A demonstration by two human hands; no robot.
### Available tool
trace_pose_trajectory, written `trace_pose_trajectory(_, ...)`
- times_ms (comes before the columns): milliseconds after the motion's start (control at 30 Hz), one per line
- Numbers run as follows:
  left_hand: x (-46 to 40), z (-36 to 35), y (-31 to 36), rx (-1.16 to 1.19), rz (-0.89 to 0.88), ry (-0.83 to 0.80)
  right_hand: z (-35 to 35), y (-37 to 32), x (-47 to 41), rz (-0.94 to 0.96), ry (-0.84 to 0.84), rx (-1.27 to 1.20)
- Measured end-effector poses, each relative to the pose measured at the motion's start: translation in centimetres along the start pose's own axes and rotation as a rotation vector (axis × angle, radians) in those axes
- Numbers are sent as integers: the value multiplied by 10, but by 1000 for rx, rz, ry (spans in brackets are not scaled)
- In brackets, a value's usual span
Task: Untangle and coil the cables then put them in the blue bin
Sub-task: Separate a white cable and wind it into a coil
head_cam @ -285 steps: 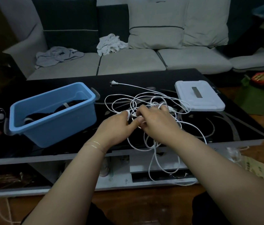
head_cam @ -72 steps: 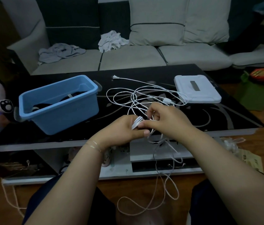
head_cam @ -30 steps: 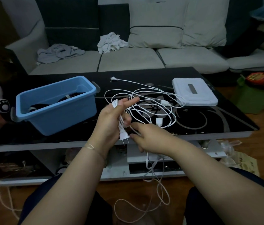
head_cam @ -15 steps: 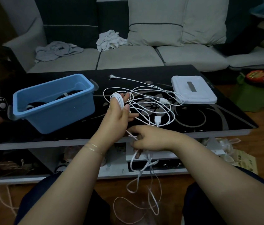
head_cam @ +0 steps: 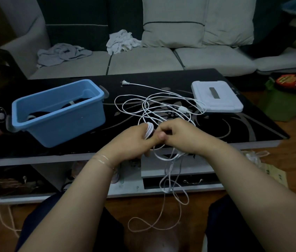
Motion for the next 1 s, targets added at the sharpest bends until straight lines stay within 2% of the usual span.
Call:
trace_pose_trajectory(100,0,-9,6,89,-59,-126,2,-2,-2,23,30,-29)
trace_pose_trajectory(200,2,-15,5,223,-33,-190,1,0,-3,23,30,-68)
trace_pose_trajectory(267,4,-16,5,221,-28,-197,1,2,-5,26,54,-175)
trace_pose_trajectory(400,3,-5,4,66,-47,-75,12,11,-8,21,181,-286)
trace_pose_trajectory(567,1,7,-8,-41,53,56,39,21,-5,-1,484,-311)
trace_pose_trajectory(633,1,9,-12,-58,68,90,45,25,-3,-22,550,-312)
trace_pose_trajectory(700,1,14,-15,-54,80,157,47,27,-4,-61,543,-223)
trace_pose_trajectory(833,7,36,-23,-27,140,364,38,38,-12,-194,337,52)
trace_pose_trajectory(900,10,43,-27,8,147,407,42,39,-11,-184,360,106)
trace_pose_trajectory(967,11,44,-27,125,116,379,46,27,-9,-78,407,-72)
trace_pose_trajectory(1000,12,41,-25,231,93,357,41,23,-9,-42,361,-235)
Point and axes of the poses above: each hand's wrist, its own x-axis away from the middle knuckle, its own z-axis out of the back of the hand, y = z × x, the point moved 9 cm from there along -x, towards the middle knuckle, and after that the axes turned 12 degrees about -x, right-handed, at the moved point
